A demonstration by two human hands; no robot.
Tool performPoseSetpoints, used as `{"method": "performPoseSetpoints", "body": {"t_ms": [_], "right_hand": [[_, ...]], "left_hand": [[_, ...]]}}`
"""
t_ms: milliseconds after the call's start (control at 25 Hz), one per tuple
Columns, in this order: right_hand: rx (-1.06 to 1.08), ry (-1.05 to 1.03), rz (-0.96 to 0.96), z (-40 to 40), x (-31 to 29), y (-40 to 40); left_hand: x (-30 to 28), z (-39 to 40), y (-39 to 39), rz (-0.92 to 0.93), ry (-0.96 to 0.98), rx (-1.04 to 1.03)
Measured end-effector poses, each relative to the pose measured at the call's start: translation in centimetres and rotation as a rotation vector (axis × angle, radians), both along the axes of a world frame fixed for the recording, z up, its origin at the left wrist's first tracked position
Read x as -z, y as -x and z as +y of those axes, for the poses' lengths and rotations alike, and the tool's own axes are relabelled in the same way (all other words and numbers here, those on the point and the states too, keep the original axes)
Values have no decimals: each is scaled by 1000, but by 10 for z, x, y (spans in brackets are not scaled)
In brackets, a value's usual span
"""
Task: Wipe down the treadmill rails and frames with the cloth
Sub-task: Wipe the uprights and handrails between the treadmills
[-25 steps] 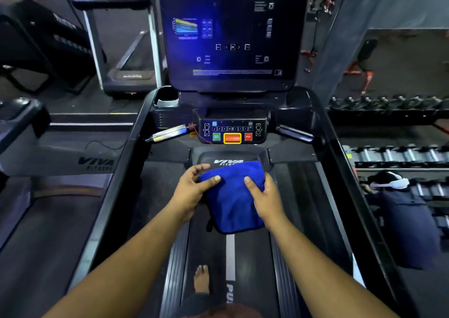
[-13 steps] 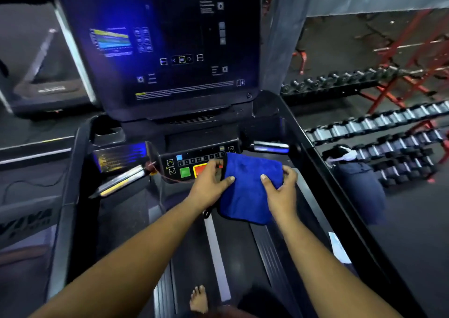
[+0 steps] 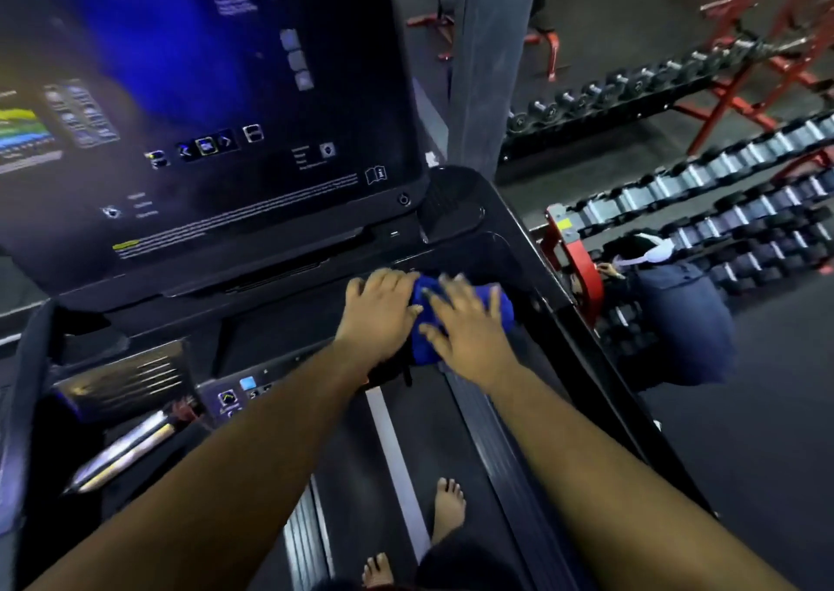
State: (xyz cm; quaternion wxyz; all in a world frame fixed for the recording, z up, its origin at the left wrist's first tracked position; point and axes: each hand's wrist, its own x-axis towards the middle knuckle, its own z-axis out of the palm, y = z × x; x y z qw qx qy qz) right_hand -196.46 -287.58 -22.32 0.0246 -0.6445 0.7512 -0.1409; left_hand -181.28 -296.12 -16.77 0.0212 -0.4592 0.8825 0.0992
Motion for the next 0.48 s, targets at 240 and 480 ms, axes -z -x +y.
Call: {"method": "performPoseSetpoints", "body": {"t_ms": [240, 480], "right_hand": [[-332, -363, 79, -59, -15, 33], [-60, -57, 178, -8, 27, 9]], "left_hand": [[23, -24, -5, -147, -65, 214], [28, -32, -9, -102, -83, 340]]}}
